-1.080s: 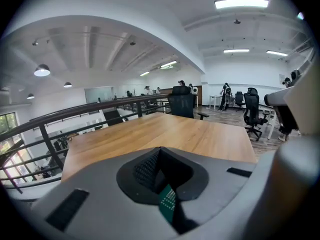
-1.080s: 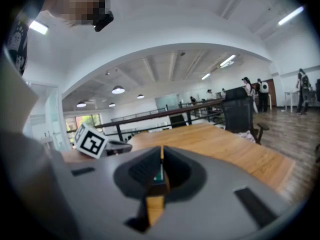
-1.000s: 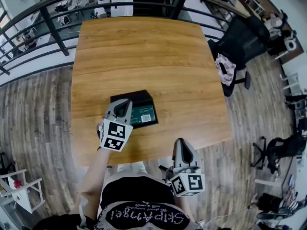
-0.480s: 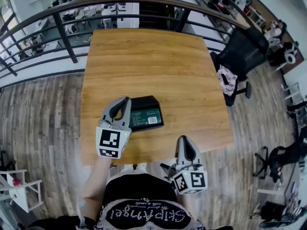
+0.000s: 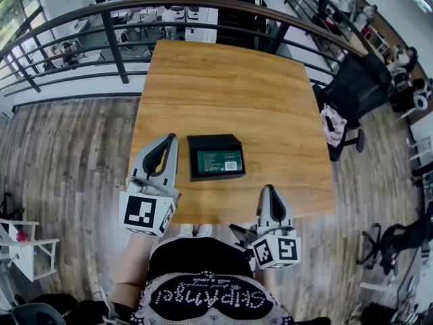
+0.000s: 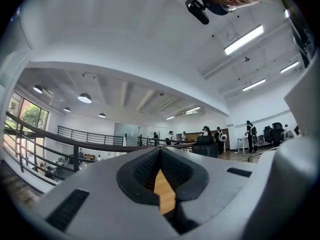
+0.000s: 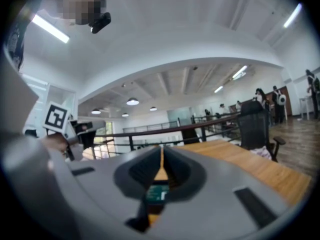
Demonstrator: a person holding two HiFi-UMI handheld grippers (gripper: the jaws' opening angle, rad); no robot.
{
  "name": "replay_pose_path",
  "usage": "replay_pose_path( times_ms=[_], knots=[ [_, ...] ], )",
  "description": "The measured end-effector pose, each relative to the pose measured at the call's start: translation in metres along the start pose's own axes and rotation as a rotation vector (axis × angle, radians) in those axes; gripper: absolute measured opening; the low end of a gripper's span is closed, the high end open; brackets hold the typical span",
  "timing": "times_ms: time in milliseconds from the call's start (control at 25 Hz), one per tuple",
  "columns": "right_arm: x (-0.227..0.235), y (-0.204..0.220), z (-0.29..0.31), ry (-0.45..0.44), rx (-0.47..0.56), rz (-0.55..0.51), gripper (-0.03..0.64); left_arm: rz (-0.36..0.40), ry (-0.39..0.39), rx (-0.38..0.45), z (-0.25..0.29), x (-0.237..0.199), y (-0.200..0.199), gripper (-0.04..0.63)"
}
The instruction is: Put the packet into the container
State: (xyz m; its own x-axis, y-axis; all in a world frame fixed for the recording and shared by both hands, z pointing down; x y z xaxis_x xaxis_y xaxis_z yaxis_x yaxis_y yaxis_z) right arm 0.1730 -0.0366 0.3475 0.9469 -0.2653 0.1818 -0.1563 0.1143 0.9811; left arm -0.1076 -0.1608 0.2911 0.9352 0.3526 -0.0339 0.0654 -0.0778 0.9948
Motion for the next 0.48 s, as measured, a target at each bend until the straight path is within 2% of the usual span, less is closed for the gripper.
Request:
replay_pose_path(
  times_ms=[160,480],
  knots=[
    [-0.007,-0.007,0.003,-0.029,0.006,-0.016,0.038,-0.007,-0.048,0.024,-0.023,-0.012,-0.012,0.026],
    [-0.017,-0.012,-0.001,-0.060,0.007,-0.039,0.038,-0.020,-0.121,0.034,-0.067,-0.025,-0.010,0.026]
  ],
)
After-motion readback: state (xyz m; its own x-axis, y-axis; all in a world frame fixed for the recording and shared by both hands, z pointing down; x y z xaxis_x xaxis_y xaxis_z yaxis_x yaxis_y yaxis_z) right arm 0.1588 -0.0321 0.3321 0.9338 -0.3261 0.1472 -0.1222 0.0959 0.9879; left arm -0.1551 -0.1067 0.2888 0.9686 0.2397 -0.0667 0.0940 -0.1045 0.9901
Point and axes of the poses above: the fingertips, and each gripper's own axes: z forward along the fingers, x to its right, y out of its underside, the point moved 9 cm from there along -z, backward along the fingers, and after that the axes turned 11 degrees about -y, right-handed, at the moved point
